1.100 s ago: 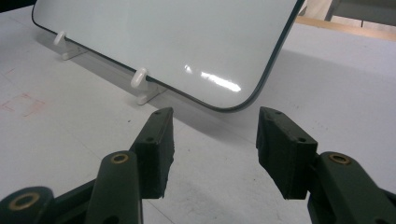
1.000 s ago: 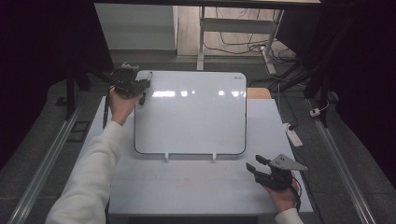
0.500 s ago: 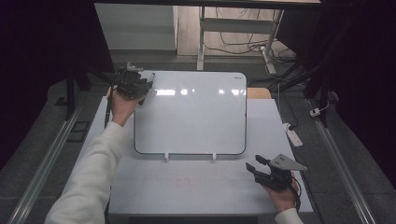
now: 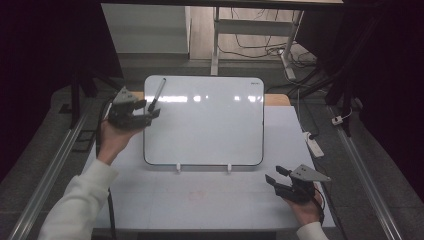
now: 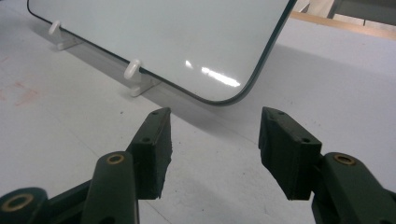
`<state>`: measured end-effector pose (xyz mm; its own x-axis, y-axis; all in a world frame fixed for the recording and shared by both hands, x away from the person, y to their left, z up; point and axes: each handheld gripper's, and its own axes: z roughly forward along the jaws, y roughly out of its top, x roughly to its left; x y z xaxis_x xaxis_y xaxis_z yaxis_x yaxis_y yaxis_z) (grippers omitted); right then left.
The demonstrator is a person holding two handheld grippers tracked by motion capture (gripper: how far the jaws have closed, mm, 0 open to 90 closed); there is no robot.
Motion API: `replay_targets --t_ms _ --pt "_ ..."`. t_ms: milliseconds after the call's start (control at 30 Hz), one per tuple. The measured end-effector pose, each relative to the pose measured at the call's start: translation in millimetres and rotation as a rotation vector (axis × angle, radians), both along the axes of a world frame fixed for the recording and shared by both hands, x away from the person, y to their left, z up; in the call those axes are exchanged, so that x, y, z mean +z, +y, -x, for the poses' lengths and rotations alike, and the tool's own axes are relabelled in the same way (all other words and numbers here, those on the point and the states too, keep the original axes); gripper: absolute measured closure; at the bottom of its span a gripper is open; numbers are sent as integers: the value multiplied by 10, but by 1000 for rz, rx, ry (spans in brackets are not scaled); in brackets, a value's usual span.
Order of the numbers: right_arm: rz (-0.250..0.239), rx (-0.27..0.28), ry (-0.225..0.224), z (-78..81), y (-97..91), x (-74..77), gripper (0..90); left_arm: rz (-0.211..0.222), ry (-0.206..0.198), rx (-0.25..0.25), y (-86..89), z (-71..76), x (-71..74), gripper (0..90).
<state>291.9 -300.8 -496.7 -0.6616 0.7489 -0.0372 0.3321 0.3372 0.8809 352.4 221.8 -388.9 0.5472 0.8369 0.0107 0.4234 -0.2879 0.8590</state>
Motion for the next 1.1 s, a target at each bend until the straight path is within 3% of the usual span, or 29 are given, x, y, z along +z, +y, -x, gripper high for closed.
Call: replay_targets --t_ms 100,300,500,833,1100 --pt "13 20 -6 0 3 -3 431 2 15 -23 38 249 -148 364" --pt "25 49 -2 -2 6 -24 425 50 50 -58 91 659 -434 331" --pt "33 62 -1 -9 -9 -44 425 34 106 -76 68 935 -753 315" --pt "44 67 -18 -31 -31 -86 425 56 167 -89 109 1170 -1098 307" --pt "44 68 -42 -12 -22 -59 426 59 163 -90 117 1180 -1116 306"
